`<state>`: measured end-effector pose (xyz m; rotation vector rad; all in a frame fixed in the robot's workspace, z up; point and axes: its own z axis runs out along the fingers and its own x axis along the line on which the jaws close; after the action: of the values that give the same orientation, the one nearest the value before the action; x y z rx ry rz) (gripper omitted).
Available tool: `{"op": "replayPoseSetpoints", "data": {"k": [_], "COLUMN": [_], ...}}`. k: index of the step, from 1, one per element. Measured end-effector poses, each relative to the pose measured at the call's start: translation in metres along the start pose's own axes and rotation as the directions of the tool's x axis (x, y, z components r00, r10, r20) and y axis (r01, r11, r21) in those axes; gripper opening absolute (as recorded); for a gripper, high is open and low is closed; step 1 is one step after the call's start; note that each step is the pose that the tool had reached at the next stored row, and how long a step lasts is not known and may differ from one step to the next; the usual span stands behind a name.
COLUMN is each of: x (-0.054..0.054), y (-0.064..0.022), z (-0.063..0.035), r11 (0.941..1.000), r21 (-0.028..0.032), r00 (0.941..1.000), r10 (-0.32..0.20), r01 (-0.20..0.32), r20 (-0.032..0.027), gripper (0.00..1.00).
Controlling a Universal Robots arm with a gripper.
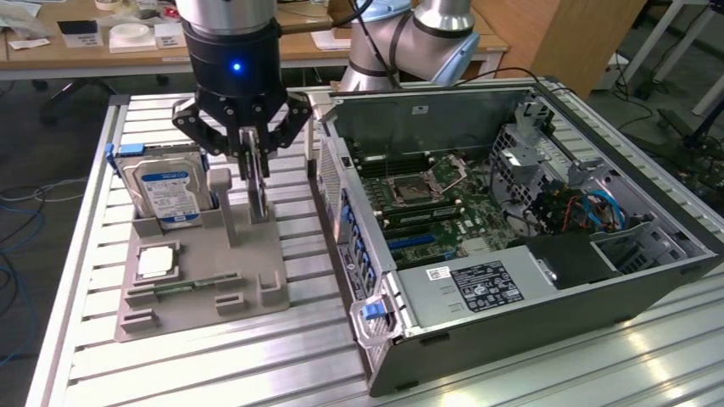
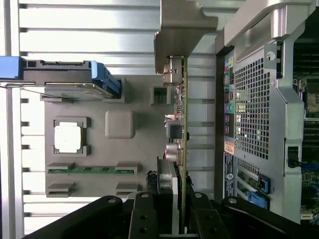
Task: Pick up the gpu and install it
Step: 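Pick up the gpu and move the gpu toward the slot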
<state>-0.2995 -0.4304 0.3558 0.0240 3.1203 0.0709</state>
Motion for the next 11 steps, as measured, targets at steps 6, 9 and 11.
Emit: {"op": "replayPoseSetpoints", "data": {"k": [6,9,11], "x": [0.000,0.000,0.000], "y": [0.0001,0.0003,0.0005], "z": [-0.0038,-0.0078,-0.0114], "r11": [1.0000,0.9999,0.9999], "r21": [0.0099,0.0125,0.0126], "r00": [1.0000,1.0000,1.0000], "r10": [0.000,0.000,0.000], "r01": [0.000,0.000,0.000], "r20": [0.0001,0.0003,0.0002], "gripper": [0.28,0.28,0.28]}}
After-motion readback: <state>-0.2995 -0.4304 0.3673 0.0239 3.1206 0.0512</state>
